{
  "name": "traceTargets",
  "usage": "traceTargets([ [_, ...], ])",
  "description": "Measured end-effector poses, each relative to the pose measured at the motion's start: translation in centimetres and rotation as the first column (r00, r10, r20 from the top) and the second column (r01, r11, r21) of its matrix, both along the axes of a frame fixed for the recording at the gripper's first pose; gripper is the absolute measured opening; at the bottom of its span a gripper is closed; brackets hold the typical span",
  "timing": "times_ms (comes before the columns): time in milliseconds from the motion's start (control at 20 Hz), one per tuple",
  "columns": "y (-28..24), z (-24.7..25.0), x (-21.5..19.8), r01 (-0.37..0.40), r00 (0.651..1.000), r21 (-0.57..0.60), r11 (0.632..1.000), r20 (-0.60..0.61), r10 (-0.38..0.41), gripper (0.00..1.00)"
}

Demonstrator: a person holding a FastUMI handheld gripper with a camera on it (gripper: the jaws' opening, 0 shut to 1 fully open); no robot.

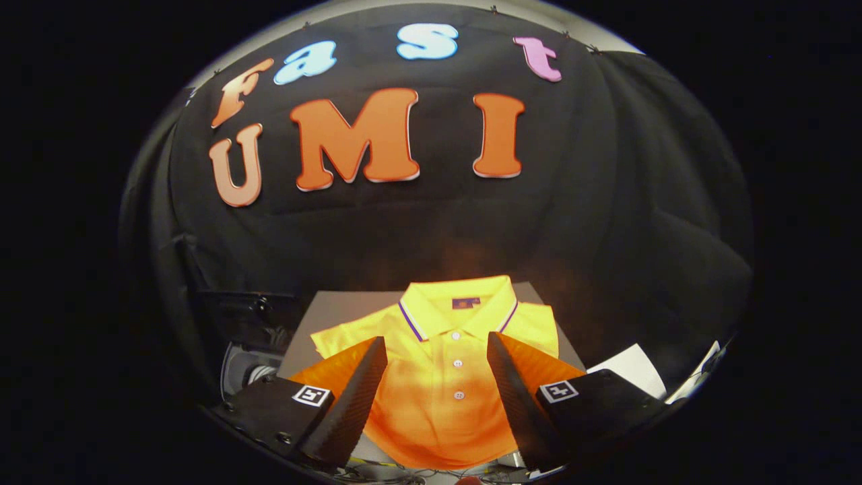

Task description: Put the clothes into the washing machine and then close the washing machine lid.

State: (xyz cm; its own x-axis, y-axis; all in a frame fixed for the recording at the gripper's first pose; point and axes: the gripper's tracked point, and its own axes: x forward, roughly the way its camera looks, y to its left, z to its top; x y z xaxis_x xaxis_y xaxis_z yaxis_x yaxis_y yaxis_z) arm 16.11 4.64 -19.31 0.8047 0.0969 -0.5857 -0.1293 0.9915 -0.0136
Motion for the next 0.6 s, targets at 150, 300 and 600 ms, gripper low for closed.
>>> traceTargets([
  [150,-1.4,-4.1,0.5,0.02,0.994,-0.04,0.999,-0.107,-0.024,0.98],
  [300,-0.9,-5.8,1.1,0.006,0.994,-0.035,0.999,-0.105,-0.01,0.98],
  [600,-1.6,-6.2,0.6,-0.032,0.992,0.11,0.993,-0.12,0.046,0.96],
])
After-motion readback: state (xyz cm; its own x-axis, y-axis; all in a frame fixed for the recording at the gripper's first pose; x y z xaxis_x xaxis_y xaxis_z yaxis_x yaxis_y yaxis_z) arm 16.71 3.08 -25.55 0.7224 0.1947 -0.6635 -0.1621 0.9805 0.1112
